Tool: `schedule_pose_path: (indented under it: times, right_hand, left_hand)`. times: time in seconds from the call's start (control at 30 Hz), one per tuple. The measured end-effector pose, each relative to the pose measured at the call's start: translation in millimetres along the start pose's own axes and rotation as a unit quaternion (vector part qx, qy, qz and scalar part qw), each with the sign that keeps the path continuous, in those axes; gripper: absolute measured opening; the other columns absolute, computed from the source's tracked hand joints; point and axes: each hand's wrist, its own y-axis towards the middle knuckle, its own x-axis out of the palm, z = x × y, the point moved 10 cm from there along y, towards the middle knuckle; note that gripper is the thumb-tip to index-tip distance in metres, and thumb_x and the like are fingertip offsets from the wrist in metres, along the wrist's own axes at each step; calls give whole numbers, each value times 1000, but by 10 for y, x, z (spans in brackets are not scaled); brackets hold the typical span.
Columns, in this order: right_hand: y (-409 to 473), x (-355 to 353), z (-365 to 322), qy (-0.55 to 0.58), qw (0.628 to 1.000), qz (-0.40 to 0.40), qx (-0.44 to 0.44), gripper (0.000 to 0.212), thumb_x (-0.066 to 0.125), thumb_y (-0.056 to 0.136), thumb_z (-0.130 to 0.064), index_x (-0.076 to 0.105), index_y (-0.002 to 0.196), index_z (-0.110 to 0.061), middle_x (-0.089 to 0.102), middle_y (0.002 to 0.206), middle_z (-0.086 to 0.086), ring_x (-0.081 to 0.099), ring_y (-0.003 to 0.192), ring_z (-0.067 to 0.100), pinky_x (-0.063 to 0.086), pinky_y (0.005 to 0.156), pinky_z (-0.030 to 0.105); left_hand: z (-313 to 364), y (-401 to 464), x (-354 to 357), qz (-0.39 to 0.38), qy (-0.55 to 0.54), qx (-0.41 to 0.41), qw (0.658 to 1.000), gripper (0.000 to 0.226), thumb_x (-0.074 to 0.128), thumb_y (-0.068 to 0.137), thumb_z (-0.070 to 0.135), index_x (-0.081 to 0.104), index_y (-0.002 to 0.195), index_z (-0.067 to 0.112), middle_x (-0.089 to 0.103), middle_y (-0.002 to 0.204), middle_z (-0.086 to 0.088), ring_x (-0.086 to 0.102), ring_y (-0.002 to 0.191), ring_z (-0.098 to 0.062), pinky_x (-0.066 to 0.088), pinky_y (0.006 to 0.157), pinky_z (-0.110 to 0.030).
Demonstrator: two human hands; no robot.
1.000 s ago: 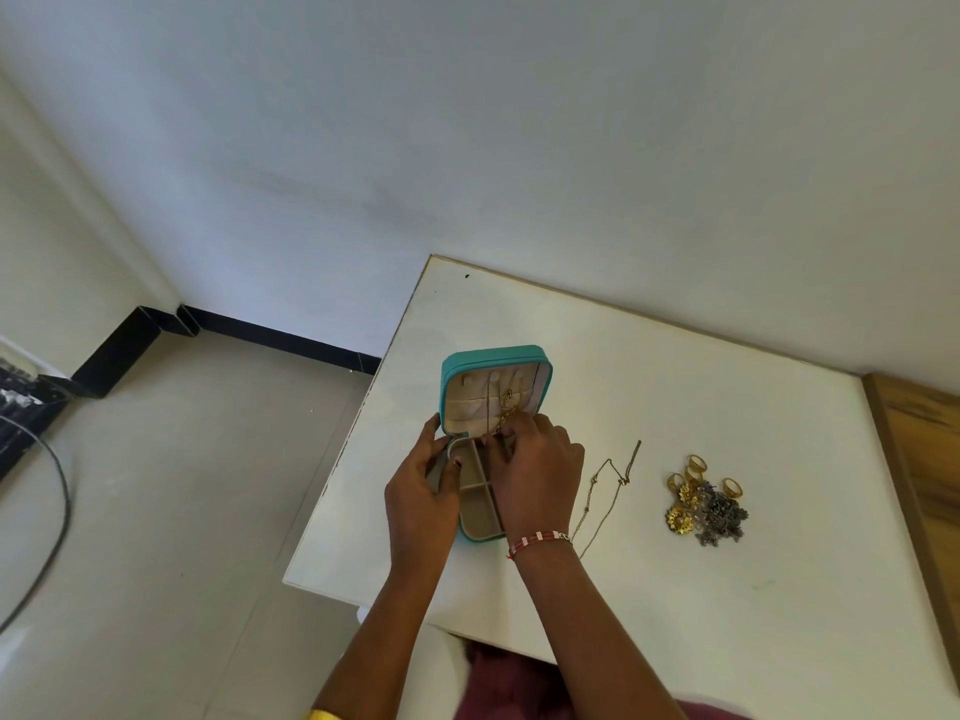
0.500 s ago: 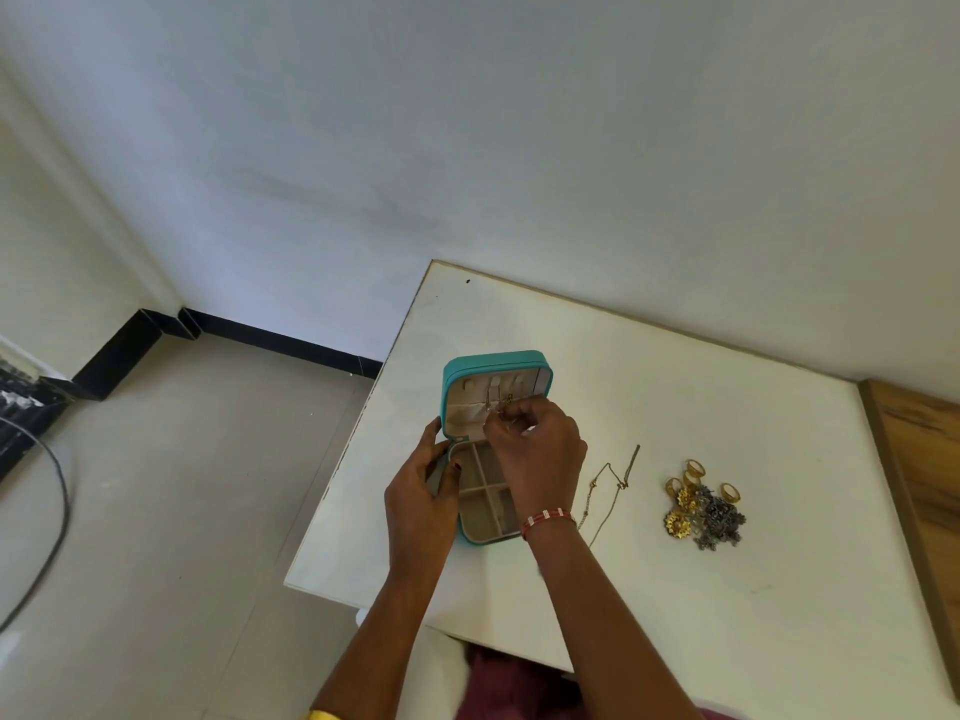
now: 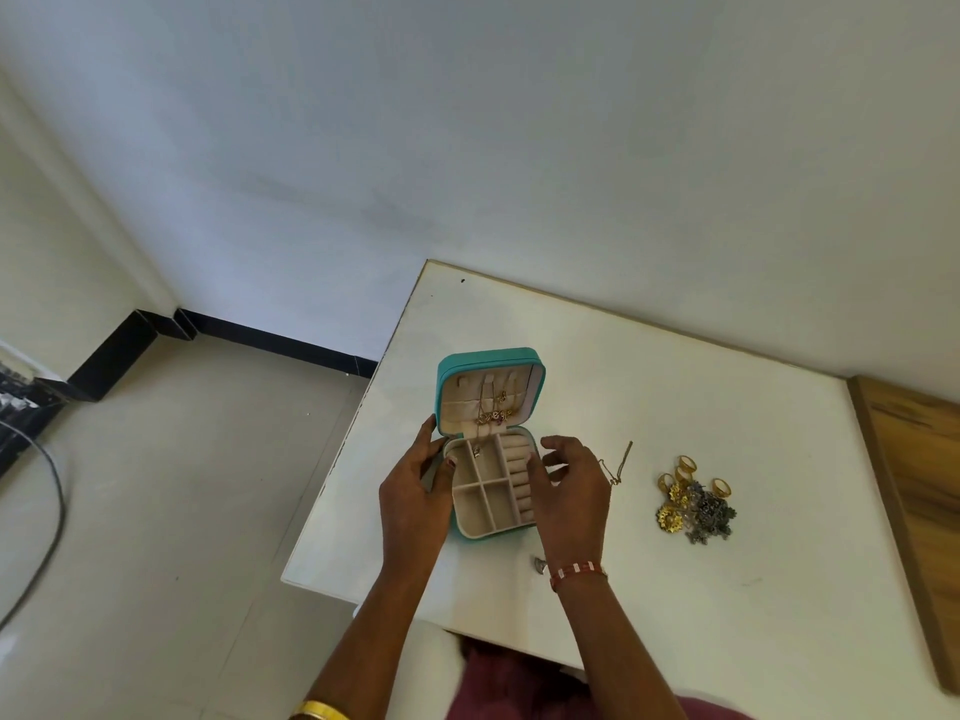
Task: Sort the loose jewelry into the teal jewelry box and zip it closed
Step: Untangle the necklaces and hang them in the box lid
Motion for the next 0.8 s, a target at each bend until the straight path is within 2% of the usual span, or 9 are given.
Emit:
schedule_pose_path:
  times: [0.1, 0.2, 0.37, 0.43, 0.5, 0.57, 0.63, 0.7, 0.8]
  right_hand:
    - [-48, 52, 55, 6, 1000, -28, 1, 21, 58, 86, -7, 62, 107, -10, 65, 96, 8, 56, 76, 14, 38, 57, 8]
    - [-83, 27, 85, 5, 999, -38, 3, 23, 57, 86, -4, 62, 108, -10, 65, 96, 9, 54, 73, 12, 38, 57, 7]
    - [-175, -65, -40, -56, 997, -4, -55, 25, 58, 85, -4, 61, 109, -9, 60, 101, 10, 55, 90, 22, 41, 72, 23]
    - [-179, -40, -204, -87, 991, -2, -103, 21, 63, 80, -3, 65, 101, -8, 61, 95, 12, 55, 89, 27, 43, 71, 29]
    - [-169, 52, -414, -130, 976, -11, -173, 16, 72, 71, -3, 69, 87, -8, 62, 83, 12, 58, 77, 29, 46, 62, 32]
    - [-172, 188, -610, -190, 948, -21, -256, 18, 79, 60, -5, 69, 74, -11, 63, 74, 9, 59, 65, 27, 47, 54, 30]
    - [-197, 336, -734, -242, 913, -40, -326, 20, 83, 54, -10, 68, 66, -16, 63, 69, 5, 60, 63, 24, 46, 52, 26]
    - [-201, 436, -761, -286, 889, -65, -352, 21, 84, 49, -14, 68, 61, -18, 63, 66, 1, 61, 65, 22, 44, 52, 23]
    - [-160, 476, -732, -335, 876, -73, -340, 22, 87, 44, -19, 70, 58, -21, 66, 70, 1, 65, 74, 25, 46, 56, 23]
  left_hand:
    - [39, -2, 3, -8, 10, 5, 1000, 47, 53, 90, 13, 41, 135, 17, 65, 114, -6, 53, 95, -4, 35, 83, -8]
    - [71, -2, 16, -15, 29, 11, 999, 46, 52, 90, 14, 42, 135, 16, 66, 112, -6, 53, 93, -6, 35, 85, -15]
    - [100, -53, 37, -23, 43, 24, 999, 44, 52, 91, 14, 43, 134, 17, 67, 110, -8, 54, 92, -9, 37, 87, -17]
    - [84, -56, 37, -25, 43, 21, 999, 44, 52, 90, 14, 43, 134, 17, 66, 110, -9, 55, 93, -11, 38, 88, -18]
    - [73, -48, 26, -26, 39, 16, 999, 45, 52, 90, 13, 43, 134, 17, 66, 111, -9, 56, 94, -13, 39, 89, -19]
    - [81, -48, 22, -27, 39, 15, 999, 44, 52, 91, 12, 44, 134, 17, 66, 111, -8, 55, 92, -12, 39, 89, -19]
    - [93, -47, 29, -32, 37, 15, 999, 43, 50, 91, 13, 44, 133, 17, 65, 112, -7, 54, 91, -11, 38, 88, -17]
    - [92, -42, 36, -34, 34, 14, 999, 42, 50, 91, 14, 44, 133, 16, 65, 112, -6, 54, 89, -10, 37, 87, -16]
    - [81, -39, 40, -32, 38, 15, 999, 43, 50, 91, 14, 43, 134, 17, 65, 112, -5, 53, 91, -9, 35, 86, -15]
